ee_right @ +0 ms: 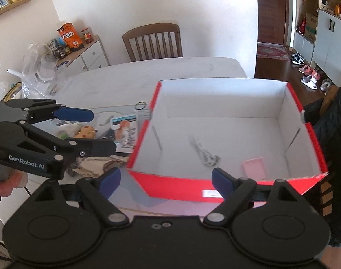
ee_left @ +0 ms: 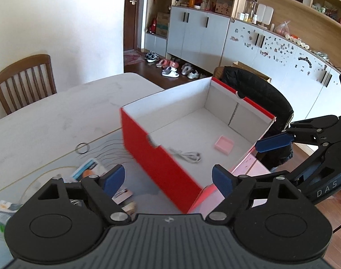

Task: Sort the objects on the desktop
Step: 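Move both grippers back over the pile of items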

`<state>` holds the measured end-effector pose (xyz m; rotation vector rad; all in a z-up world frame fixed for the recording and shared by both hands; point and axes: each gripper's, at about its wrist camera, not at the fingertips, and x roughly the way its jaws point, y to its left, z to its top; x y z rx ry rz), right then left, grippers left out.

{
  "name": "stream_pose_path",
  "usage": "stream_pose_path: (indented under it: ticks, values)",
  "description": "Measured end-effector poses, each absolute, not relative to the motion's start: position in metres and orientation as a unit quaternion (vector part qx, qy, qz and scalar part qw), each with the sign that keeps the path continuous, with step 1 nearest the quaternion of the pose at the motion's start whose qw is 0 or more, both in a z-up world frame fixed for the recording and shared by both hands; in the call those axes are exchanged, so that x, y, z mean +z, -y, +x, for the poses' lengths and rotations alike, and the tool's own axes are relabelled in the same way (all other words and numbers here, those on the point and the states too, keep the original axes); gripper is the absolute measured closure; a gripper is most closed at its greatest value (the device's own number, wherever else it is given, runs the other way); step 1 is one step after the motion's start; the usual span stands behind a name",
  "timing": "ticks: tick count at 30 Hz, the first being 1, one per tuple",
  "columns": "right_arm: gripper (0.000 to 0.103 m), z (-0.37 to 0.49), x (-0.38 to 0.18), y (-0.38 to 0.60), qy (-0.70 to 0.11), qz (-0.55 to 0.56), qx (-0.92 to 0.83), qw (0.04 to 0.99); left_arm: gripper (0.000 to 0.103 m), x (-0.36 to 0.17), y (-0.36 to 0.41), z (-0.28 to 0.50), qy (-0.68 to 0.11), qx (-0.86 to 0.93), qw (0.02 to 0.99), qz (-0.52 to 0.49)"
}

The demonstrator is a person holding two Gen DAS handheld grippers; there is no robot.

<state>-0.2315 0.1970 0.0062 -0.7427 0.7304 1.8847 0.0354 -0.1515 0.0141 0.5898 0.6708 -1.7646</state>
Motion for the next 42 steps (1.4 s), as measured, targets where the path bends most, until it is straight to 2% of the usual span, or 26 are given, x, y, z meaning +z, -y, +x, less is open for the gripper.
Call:
stream_pose_path:
  ticks: [2, 3, 5, 24, 42]
  values:
    - [0.013, -0.243, 0.005, -0.193, -0.297, -0.302, 0.770, 0.478, 0.016, 0.013, 0.145, 0.047, -0.287, -0.745, 0.549, 0.246]
    - [0.012, -0.249, 0.005, -0.191, -0.296, -0.301, 0.769, 0.480, 0.010, 0.013, 0.142, 0.053, -0.287, -0.746, 0.550, 0.243]
    - [0.007, -0.260, 0.005, -0.188, -0.295, -0.294, 0.767, 0.489, 0.004, 0.011, 0.135, 0.063, -0.282, -0.747, 0.553, 0.239]
    - [0.005, -0.352, -0.016, -0.173, -0.305, -0.282, 0.743, 0.524, 0.001, -0.036, 0.083, 0.173, -0.273, -0.741, 0.558, 0.256]
    - [0.005, -0.409, -0.050, -0.216, -0.314, -0.320, 0.715, 0.537, 0.001, -0.096, 0.097, 0.233, -0.284, -0.728, 0.542, 0.310]
